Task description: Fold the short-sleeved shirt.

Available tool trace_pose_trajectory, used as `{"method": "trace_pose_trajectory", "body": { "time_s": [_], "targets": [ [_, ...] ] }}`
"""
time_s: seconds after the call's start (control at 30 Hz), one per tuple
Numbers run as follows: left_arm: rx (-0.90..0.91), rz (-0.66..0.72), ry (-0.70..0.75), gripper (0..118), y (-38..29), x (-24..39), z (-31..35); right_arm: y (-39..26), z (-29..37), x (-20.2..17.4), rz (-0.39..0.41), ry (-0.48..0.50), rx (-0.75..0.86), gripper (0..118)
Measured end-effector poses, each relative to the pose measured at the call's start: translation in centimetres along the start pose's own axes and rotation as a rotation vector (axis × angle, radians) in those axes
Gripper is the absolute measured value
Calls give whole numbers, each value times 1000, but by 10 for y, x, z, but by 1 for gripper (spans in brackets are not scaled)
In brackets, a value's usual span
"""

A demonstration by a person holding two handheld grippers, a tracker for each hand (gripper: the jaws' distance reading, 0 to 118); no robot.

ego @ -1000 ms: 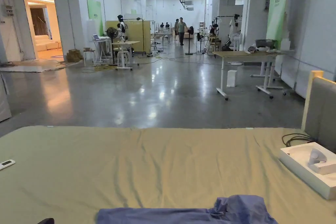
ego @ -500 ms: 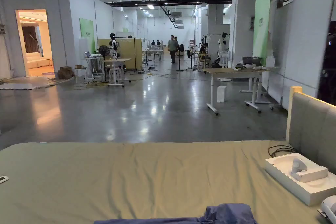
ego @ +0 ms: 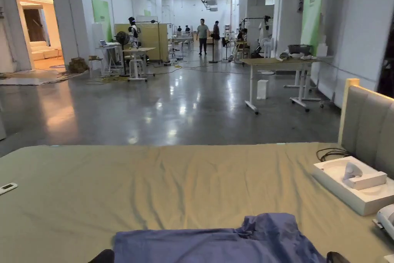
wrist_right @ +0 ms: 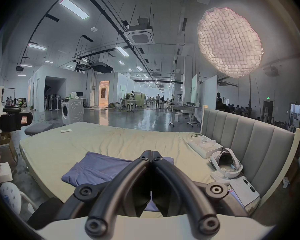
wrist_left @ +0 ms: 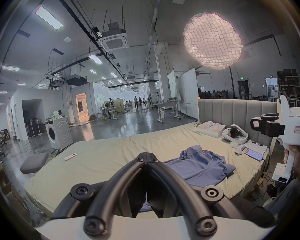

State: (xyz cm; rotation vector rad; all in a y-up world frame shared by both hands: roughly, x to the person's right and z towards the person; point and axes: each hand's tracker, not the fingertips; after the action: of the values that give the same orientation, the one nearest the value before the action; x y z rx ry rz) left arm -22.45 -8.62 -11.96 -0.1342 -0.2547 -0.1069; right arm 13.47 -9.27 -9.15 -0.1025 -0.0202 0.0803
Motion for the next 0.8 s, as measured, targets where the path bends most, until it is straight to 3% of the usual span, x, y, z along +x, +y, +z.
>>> {"method": "trace_pose_trajectory", "body": {
  "time_s": [0.27,0.37,0.43,0.5,0.57,0.8],
  "targets": [
    [-44,31,29,1,-19,-16,-15,-19,-14,2,-45,16,-71,0],
    [-141,131,7,4,-43,-37,-31,-28,-20,1,-41,23,-105,0],
    [-205,219,11,36,-62,-51,-42,-35,-23,3,-37,25,-134,0],
    [-284,247,-7,86,-85,-67,-58,-42,-30,2,-74,60,-193,0],
    [-340,255,4,90,-110,-78,-75,-55,-38,4,-124,101,-247,0],
    [-528,249,-19,90,-194,-109,-146,-88,-59,7,-220,85,-387,0]
  ]
}}
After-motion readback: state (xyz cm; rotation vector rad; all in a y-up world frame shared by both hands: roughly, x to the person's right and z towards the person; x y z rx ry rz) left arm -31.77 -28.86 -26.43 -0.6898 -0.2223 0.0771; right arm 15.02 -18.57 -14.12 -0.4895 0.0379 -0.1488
